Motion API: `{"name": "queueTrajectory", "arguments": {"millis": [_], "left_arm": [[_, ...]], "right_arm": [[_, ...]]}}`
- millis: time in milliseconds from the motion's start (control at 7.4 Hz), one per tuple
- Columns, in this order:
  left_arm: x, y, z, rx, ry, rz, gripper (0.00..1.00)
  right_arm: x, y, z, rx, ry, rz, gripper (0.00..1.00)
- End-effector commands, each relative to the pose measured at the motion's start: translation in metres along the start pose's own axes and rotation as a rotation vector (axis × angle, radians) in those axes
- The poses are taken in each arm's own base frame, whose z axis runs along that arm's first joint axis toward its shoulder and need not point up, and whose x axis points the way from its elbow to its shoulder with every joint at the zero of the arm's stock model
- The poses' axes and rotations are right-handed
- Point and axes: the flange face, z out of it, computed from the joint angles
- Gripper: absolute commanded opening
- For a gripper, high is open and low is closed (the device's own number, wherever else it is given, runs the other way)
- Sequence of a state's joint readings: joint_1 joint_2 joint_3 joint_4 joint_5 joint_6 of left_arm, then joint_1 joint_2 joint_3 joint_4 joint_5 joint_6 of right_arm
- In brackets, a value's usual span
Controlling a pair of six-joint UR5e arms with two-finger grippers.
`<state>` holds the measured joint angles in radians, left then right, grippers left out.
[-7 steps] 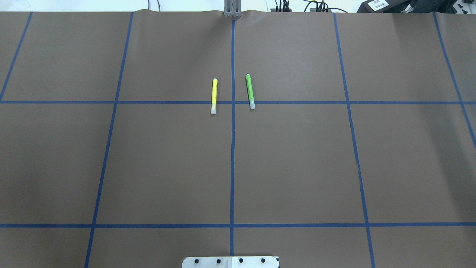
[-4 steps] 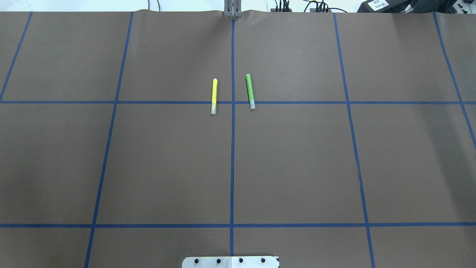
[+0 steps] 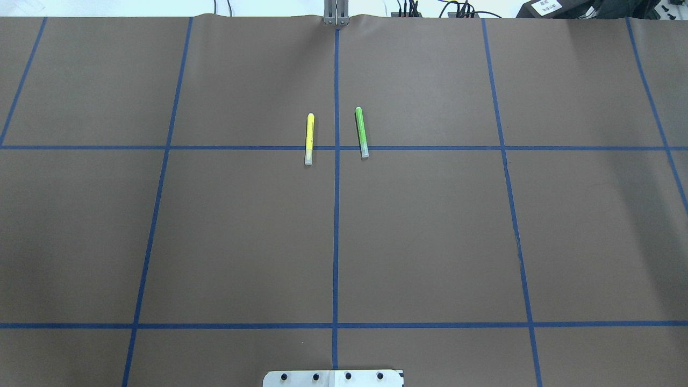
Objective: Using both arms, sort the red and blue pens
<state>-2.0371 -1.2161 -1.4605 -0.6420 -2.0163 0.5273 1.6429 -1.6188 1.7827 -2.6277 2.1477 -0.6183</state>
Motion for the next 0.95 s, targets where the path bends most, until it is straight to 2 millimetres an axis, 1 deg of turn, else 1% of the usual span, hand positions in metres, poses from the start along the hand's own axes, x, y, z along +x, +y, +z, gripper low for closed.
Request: {"name": "queueTrajectory", "arguments": {"millis": [0, 135, 270, 405, 541, 811], "left_arm": [[0.011, -0.004, -0.024, 0.030, -0.013, 0.014, 1.00], [0.030, -0.010, -0.061, 0.081, -0.023, 0.039, 1.00], [0.049, -0.016, -0.100, 0.131, -0.050, 0.068, 1.00], [0.065, -0.018, -0.127, 0.181, -0.057, 0.097, 1.00], [0.092, -0.018, -0.162, 0.261, -0.023, 0.134, 1.00], [0.159, -0.009, -0.257, 0.412, -0.048, 0.230, 1.00]], "right_arm": [[0.000, 0.001, -0.003, 0.007, -0.001, 0.002, 0.00], [0.005, 0.006, 0.000, 0.002, -0.011, 0.015, 0.00], [0.014, 0.018, 0.002, -0.003, -0.035, 0.041, 0.00], [0.023, 0.033, 0.001, -0.029, -0.049, 0.077, 0.00], [0.032, 0.048, 0.005, -0.076, -0.064, 0.098, 0.00], [0.045, 0.068, 0.044, -0.145, -0.124, 0.140, 0.00]]}}
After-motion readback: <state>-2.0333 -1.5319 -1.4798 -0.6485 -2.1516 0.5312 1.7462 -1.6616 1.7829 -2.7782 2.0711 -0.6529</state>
